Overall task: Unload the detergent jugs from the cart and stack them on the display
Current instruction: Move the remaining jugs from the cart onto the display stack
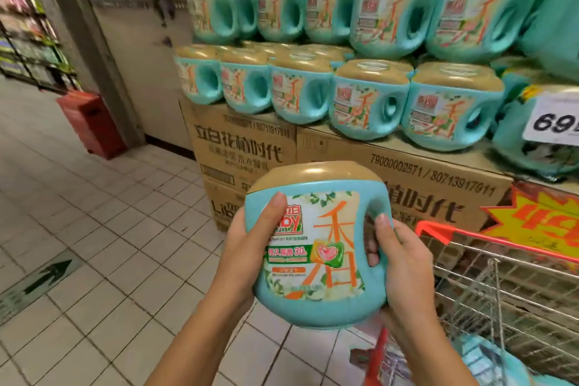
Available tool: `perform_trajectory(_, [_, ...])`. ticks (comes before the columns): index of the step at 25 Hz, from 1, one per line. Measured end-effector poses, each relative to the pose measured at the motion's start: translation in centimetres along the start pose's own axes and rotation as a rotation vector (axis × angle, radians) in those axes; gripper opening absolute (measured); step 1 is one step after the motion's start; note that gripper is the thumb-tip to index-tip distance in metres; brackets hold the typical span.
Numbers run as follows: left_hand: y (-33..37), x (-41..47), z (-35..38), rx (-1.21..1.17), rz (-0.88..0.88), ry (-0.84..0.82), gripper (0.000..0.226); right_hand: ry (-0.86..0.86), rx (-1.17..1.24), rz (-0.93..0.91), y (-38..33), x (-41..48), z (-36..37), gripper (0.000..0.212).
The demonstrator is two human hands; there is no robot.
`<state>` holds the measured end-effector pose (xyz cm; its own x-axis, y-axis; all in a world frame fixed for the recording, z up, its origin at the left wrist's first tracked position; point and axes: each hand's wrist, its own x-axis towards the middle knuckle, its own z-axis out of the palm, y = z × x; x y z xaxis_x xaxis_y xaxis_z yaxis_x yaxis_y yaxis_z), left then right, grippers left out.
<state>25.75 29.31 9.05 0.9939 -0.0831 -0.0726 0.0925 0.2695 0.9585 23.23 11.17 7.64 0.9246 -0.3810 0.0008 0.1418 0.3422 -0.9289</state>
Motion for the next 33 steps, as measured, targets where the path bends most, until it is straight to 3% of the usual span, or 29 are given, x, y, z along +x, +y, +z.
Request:
perform_trajectory(3, [3.2, 7.0, -0.6, 0.061, 0.102, -0.065, 0.076, 0.017, -0.050, -0.118, -1.2, 6.2, 3.8, 0.030])
perform_trajectory(7, [9.2, 16.6, -0.5, 0.055, 0.256, -0.207, 0.046, 0.029, -0.023, -0.248, -4.2, 14.4, 9.6, 0.028])
perform_trajectory(15, [16.9, 31.5, -1.4, -0.023, 0.335, -0.263, 0.102, 0.013, -0.314, -0.511, -8.3, 25.7, 18.4, 0.031])
perform_trajectory(17, [18.6, 35.5, -1.5, -0.035, 0.370, -0.292, 0.110, -0.014, -0.383, -0.524, -9.1, 28.2, 20.1, 0.019])
perform_trajectory(20, [20.6, 41.6, -1.7, -0.050, 0.401, -0.359, 0.095, -0.012, -0.590, -0.563, -9.6, 31.9, 22.2, 0.051])
perform_trajectory(23, [22.0, 47.1, -1.1, -0.072, 0.405, -0.411, 0.088, 0.101, -0.719, -0.575, -9.9, 35.2, 24.3, 0.083])
perform_trajectory(25, [22.8, 50.4, -0.5, -0.075, 0.404, -0.440, 0.087, 0.157, -0.765, -0.564, -10.2, 37.3, 25.5, 0.092])
perform_trajectory(29, [23.1, 55.7, 1.0, -0.043, 0.415, -0.473, 0.089, 0.203, -0.813, -0.581, -10.2, 41.3, 25.7, 0.067])
perform_trajectory(33, [22.8, 59.5, 3.0, 0.046, 0.460, -0.441, 0.101, 0.607, -0.991, -0.948, -11.3, 42.8, 21.7, 0.051])
